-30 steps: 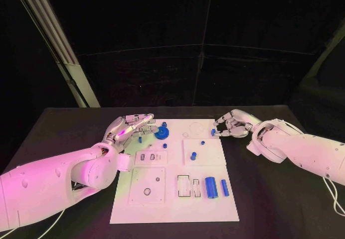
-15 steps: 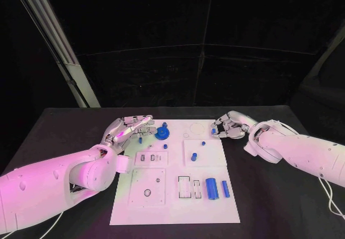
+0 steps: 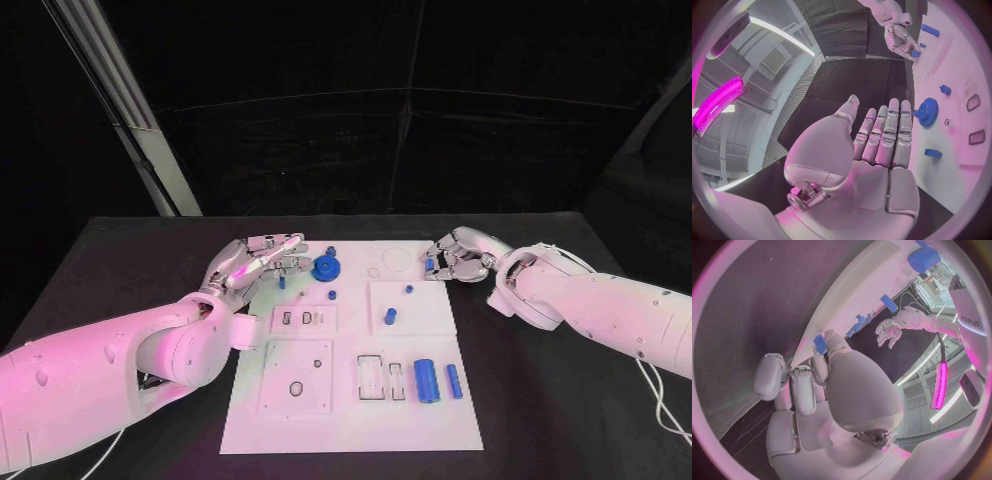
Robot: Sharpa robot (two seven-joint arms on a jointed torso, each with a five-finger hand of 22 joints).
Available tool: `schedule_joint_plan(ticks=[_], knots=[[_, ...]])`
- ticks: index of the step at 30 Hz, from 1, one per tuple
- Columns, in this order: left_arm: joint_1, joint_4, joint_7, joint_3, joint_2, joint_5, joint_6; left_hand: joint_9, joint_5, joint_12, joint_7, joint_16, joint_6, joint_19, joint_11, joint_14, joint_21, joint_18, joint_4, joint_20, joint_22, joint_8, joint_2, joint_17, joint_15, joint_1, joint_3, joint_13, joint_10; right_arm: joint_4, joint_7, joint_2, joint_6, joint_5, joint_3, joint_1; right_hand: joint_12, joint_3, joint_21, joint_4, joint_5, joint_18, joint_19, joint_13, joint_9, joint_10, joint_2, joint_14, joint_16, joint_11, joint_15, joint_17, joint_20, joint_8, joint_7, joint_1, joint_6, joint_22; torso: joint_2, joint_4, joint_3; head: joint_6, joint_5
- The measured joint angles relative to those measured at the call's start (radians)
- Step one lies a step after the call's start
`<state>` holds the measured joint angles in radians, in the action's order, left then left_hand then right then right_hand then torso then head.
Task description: Assemble the parts on the task board
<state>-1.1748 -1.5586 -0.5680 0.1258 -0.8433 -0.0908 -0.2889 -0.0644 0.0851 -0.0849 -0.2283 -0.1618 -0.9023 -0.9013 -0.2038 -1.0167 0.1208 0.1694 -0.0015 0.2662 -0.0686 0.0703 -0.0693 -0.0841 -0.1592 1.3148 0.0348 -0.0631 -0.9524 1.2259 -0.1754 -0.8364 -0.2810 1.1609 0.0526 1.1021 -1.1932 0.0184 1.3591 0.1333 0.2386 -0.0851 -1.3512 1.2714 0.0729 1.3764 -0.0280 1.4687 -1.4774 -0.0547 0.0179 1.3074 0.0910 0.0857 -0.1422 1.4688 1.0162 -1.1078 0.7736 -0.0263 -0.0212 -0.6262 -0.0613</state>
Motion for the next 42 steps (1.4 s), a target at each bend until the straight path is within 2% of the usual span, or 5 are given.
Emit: schedule_joint_plan(ticks=[8,24,29,33,42], knots=[[0.0,0.0,0.0,0.0,-0.001,0.0,0.0,0.0,0.0,0.0,0.0,0.0,0.0,0.0,0.0,0.0,0.0,0.0,0.0,0.0,0.0,0.0,0.0,0.0,0.0,0.0,0.0,0.0,0.0,0.0,-0.001,0.0,-0.001,0.004,0.001,0.002,0.0,-0.003,0.004,-0.003,-0.012,0.0,-0.004,0.001,0.0,0.001,0.007,0.0,0.0,0.001,0.0,0.0,-0.004,0.0,0.007,0.001,0.018,-0.003,0.003,-0.0021,0.0009,0.003,-0.003],[0.0,0.0,0.0,0.0,-0.001,0.0,0.0,0.0,0.0,0.0,0.0,0.0,0.0,0.0,0.0,0.0,0.0,0.0,0.0,0.0,0.0,0.0,0.0,0.0,0.0,0.0,0.0,0.0,0.0,0.0,-0.005,-0.004,-0.011,0.005,0.002,0.003,-0.004,-0.003,0.004,-0.003,-0.02,0.0,-0.004,-0.001,-0.001,0.005,0.013,-0.004,-0.004,0.005,0.004,0.0,-0.004,0.006,0.006,0.002,0.023,-0.004,0.008,-0.007,0.0017,0.006,-0.01],[0.0,0.0,0.0,0.0,-0.002,0.0,0.0,0.0,0.0,0.0,0.0,0.0,0.0,-0.004,0.0,0.0,0.0,0.0,-0.003,0.004,0.0,0.0,0.0,0.001,0.0,0.0,0.003,0.0,0.0,0.001,-0.006,-0.005,-0.014,0.005,0.002,0.003,0.004,0.005,0.004,-0.003,-0.02,0.0,-0.004,-0.014,-0.009,0.004,-0.002,-0.004,-0.004,0.004,0.004,0.0,-0.004,-0.016,-0.001,-0.013,-0.007,-0.002,0.009,-0.0082,0.0018,0.008,-0.012],[0.0,0.0,0.0,0.0,-0.002,0.0,0.0,0.0,0.0,0.0,0.0,0.0,0.0,-0.004,0.0,0.0,0.0,0.0,-0.003,0.004,0.0,0.0,0.0,0.001,0.0,0.0,0.003,0.0,0.0,0.002,-0.007,-0.005,-0.018,0.005,0.002,0.003,0.017,0.014,0.004,-0.002,-0.02,0.0,-0.004,-0.024,-0.011,-0.007,-0.01,-0.004,-0.004,-0.006,0.004,0.0,-0.004,-0.02,-0.008,-0.021,-0.033,0.0,0.01,-0.009,0.002,0.009,-0.013],[0.0,0.0,0.001,0.0,-0.002,0.001,0.0,0.0,0.0,0.0,0.0,0.0,0.0,-0.004,0.0,0.0,0.0,0.0,-0.003,0.004,0.0,0.0,0.0,0.001,0.0,0.0,0.003,0.0,0.0,0.008,-0.007,-0.01,-0.024,0.006,0.002,0.002,0.02,0.021,0.004,-0.001,-0.024,0.0,-0.004,-0.028,-0.01,-0.014,-0.013,-0.004,-0.004,-0.006,0.004,0.0,-0.004,-0.02,-0.008,-0.023,-0.046,0.001,0.012,-0.0111,0.0021,0.011,-0.016]])
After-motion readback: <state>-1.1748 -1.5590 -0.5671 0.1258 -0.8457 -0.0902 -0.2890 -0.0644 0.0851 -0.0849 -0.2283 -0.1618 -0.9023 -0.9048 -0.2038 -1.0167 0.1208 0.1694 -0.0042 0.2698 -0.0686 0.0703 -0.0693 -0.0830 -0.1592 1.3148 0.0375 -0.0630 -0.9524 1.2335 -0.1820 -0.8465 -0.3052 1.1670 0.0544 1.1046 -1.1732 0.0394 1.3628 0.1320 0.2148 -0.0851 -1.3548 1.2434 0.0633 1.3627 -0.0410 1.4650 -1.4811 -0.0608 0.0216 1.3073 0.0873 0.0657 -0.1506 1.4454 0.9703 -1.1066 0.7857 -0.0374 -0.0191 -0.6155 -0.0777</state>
